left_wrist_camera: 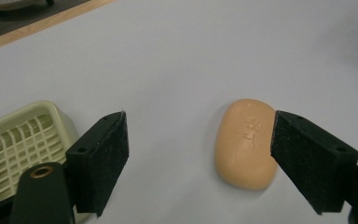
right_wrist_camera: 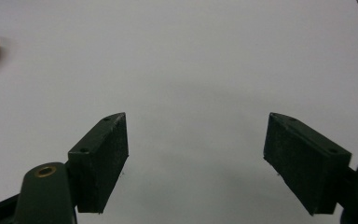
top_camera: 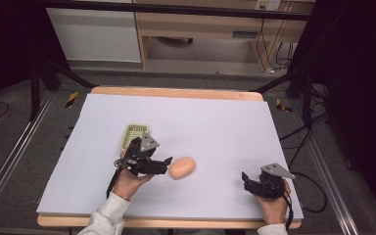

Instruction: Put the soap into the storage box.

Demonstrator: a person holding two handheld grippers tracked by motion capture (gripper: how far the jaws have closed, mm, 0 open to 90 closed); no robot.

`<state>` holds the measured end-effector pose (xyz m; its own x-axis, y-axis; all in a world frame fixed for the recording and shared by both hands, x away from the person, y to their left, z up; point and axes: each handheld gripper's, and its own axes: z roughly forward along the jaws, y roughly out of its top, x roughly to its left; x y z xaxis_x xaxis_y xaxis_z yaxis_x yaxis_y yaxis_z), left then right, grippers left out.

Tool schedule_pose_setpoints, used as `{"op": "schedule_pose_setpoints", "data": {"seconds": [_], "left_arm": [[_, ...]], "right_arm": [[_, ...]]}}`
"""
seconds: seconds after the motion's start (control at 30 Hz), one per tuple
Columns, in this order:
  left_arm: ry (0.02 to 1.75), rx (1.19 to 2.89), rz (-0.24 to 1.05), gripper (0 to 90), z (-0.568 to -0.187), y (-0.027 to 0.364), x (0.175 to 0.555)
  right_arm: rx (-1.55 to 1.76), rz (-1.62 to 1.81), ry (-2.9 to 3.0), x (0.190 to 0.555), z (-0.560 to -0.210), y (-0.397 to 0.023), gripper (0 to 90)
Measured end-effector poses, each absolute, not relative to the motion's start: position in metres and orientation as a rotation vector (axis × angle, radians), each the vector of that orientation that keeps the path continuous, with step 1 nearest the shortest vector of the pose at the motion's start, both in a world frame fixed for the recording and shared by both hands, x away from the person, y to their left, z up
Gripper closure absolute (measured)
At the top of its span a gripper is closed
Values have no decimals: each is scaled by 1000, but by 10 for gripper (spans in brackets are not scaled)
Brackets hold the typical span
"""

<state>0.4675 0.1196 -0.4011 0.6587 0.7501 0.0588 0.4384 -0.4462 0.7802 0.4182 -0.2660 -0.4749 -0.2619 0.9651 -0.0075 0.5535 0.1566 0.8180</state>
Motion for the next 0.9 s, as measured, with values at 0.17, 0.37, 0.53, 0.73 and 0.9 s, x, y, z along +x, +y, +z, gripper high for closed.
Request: {"op": "schedule_pose_setpoints", "data": {"seconds": [0.17, 0.37, 0.53, 0.73, 0.9], "left_arm": [[911, 2117, 503, 178, -403, 112, 471], [892, 2142, 477, 164, -407, 103, 473], [886, 2170, 453, 159, -412, 95, 476], [869, 2220, 429, 156, -420, 85, 479], [863, 2241, 423, 157, -424, 80, 480]], "right_arm": [[1436, 974, 1888, 419, -475, -266, 217], [1439, 972, 1887, 420, -475, -265, 215], [1437, 975, 1891, 420, -475, -265, 214], [1438, 982, 1893, 420, -475, -265, 215], [1440, 981, 1897, 421, -475, -264, 215]]}}
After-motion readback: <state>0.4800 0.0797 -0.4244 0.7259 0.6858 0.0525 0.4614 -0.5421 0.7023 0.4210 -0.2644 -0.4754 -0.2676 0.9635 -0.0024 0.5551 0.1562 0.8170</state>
